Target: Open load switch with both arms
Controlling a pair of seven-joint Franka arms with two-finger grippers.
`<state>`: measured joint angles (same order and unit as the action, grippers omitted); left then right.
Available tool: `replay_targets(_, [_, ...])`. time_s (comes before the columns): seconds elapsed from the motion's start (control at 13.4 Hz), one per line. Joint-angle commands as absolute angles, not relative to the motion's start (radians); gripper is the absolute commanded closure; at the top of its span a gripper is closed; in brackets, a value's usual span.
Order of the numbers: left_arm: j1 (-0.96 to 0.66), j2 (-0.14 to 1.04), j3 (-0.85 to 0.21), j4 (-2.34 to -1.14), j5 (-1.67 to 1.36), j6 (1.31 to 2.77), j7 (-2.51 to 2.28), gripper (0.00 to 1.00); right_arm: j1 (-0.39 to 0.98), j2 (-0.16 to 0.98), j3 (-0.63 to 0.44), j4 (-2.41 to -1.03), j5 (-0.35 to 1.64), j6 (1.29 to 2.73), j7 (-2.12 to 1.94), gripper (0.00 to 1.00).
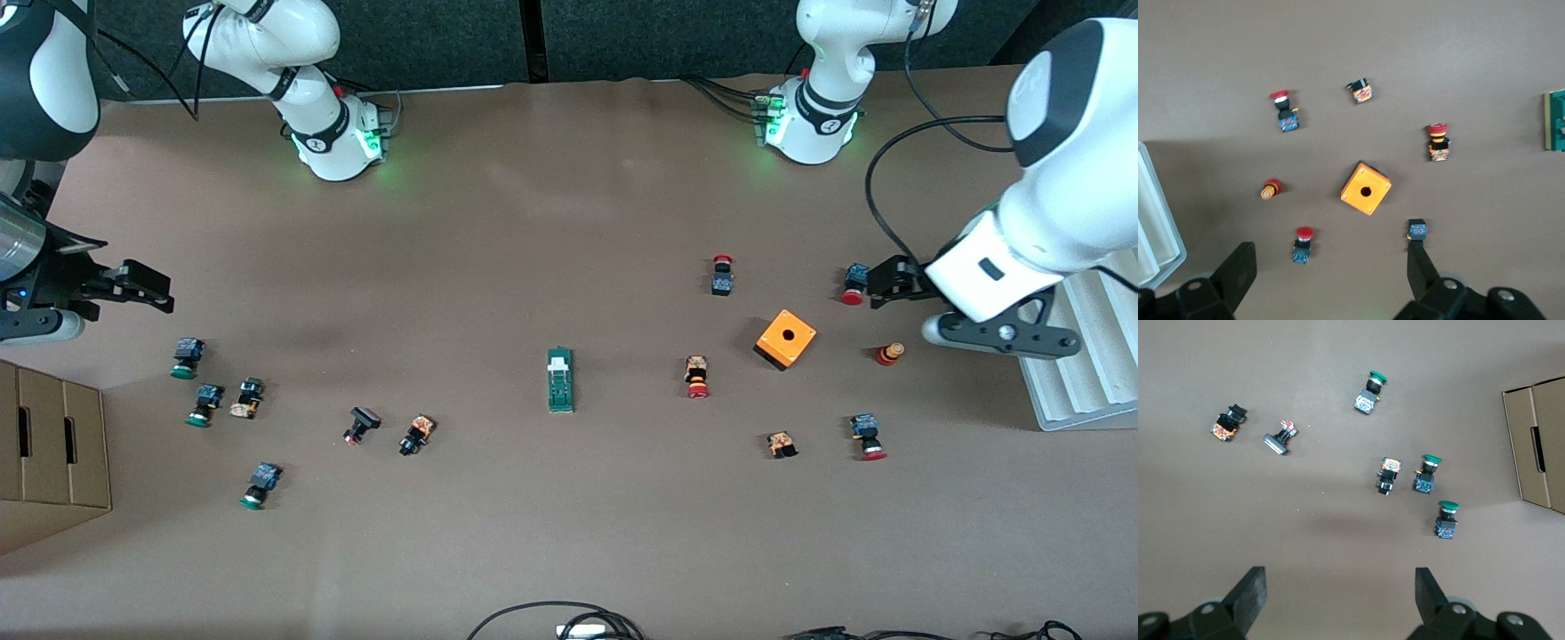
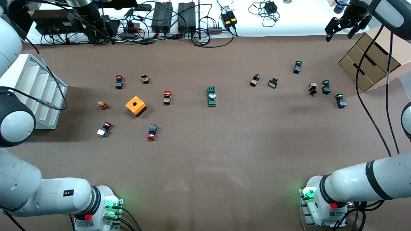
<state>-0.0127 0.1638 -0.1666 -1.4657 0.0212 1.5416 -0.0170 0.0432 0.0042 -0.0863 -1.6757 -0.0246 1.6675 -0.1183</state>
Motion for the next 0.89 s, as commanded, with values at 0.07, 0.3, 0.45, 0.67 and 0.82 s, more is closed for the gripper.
replay_targets(0.07, [-0.064, -0.056, -0.038, -1.760, 0.005, 1.705, 0.038, 0.00, 0.041, 0.014, -0.083, -1.661, -0.041, 1.667, -0.126, 0.00])
replay_targets(0.3, [-0.036, -0.071, -0.041, -1.782, 0.014, 1.724, 0.040, 0.00, 0.041, 0.014, -0.083, -1.661, -0.040, 1.667, -0.126, 0.00])
replay_targets(0.45, [-0.012, -0.069, -0.048, -1.781, 0.014, 1.723, 0.046, 0.00, 0.041, 0.012, -0.083, -1.661, -0.040, 1.666, -0.127, 0.00])
replay_targets(0.67, [0.038, -0.068, -0.107, -1.778, 0.015, 1.721, 0.044, 0.00, 0.041, 0.012, -0.083, -1.663, -0.038, 1.666, -0.127, 0.00])
replay_targets(0.82, [0.049, -0.067, -0.123, -1.778, 0.015, 1.721, 0.043, 0.00, 0.041, 0.012, -0.083, -1.663, -0.038, 1.666, -0.127, 0.00])
